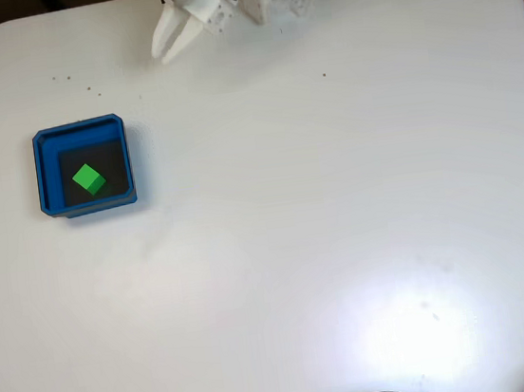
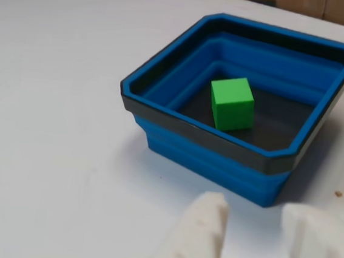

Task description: Pick up green cube and drop it in the blue box

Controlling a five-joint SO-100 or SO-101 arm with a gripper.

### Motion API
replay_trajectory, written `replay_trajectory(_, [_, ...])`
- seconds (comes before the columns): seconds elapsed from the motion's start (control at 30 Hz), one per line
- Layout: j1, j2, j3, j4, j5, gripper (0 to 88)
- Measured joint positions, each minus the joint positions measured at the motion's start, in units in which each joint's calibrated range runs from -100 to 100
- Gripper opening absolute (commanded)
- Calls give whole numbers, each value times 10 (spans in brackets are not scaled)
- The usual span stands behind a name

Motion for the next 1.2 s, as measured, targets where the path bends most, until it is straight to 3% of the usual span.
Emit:
replay_trajectory(0.13, [0, -32, 70, -57, 1, 18])
replay_trajectory(0.37, [-3, -85, 82, -65, 2, 19])
replay_trajectory(0.87, [-182, -103, 82, -65, 2, 21])
replay_trajectory(1.2, [-253, -103, 82, -65, 1, 20])
